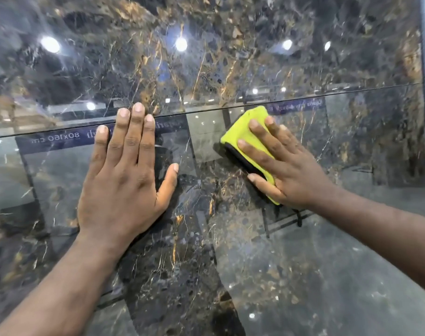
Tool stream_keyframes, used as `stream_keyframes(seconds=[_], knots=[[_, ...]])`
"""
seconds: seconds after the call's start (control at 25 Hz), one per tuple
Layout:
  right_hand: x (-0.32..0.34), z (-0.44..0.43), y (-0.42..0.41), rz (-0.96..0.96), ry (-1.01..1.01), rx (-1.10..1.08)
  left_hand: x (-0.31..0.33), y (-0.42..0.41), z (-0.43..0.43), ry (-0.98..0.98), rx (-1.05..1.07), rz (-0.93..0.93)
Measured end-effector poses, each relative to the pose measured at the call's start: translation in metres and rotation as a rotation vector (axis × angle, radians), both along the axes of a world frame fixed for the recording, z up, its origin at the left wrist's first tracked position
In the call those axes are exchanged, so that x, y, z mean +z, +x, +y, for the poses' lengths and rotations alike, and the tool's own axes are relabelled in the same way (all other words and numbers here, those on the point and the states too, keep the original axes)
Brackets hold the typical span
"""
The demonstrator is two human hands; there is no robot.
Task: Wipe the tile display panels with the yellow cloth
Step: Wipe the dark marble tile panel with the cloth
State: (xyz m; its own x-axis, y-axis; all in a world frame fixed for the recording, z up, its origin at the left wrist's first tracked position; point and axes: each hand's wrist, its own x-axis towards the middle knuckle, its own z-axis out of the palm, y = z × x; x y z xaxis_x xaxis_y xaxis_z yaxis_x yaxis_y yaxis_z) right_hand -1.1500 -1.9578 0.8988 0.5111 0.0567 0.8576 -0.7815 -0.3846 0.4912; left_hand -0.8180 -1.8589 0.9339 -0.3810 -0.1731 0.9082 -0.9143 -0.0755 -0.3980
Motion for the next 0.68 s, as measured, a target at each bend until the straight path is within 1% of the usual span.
stream_keyframes(seconds=[0.04,0.08,0.16,0.2,0.24,0.32,0.36,0.4,0.48,0.52,0.56,0.64,0.68], knots=[[0.005,-0.003,-0.017,-0.003,-0.008,-0.037,0.001,0.000,0.002,-0.003,-0.003,0.000],[0.010,-0.010,-0.027,-0.129,0.037,-0.026,0.002,-0.002,0.004,-0.006,-0.006,0.008],[0.018,-0.012,-0.024,-0.583,0.290,0.094,0.004,-0.010,0.004,-0.005,-0.032,0.033],[0.017,-0.012,-0.017,-0.645,0.313,0.104,0.005,-0.016,0.002,-0.001,-0.040,0.033],[0.012,-0.011,-0.014,-0.543,0.253,0.097,0.006,-0.023,0.001,0.001,-0.039,0.018],[0.001,-0.018,-0.036,-0.113,0.097,0.048,0.005,-0.037,-0.004,-0.006,-0.044,-0.020],[0.005,-0.021,-0.052,-0.076,0.081,0.033,0.003,-0.045,-0.007,-0.008,-0.053,-0.021],[0.012,-0.028,-0.064,-0.195,0.117,0.050,0.002,-0.055,-0.013,-0.009,-0.057,-0.011],[0.024,-0.037,-0.070,-0.649,0.311,0.162,0.003,-0.081,-0.026,-0.015,-0.068,-0.002],[0.025,-0.037,-0.069,-0.709,0.328,0.145,0.004,-0.096,-0.032,-0.026,-0.075,-0.013],[0.021,-0.037,-0.069,-0.590,0.260,0.112,0.006,-0.112,-0.038,-0.044,-0.082,-0.027],[0.010,-0.045,-0.097,-0.109,0.084,0.043,0.011,-0.146,-0.051,-0.067,-0.102,-0.028],[0.013,-0.048,-0.118,-0.025,0.039,0.013,0.012,-0.161,-0.057,-0.071,-0.109,-0.021]])
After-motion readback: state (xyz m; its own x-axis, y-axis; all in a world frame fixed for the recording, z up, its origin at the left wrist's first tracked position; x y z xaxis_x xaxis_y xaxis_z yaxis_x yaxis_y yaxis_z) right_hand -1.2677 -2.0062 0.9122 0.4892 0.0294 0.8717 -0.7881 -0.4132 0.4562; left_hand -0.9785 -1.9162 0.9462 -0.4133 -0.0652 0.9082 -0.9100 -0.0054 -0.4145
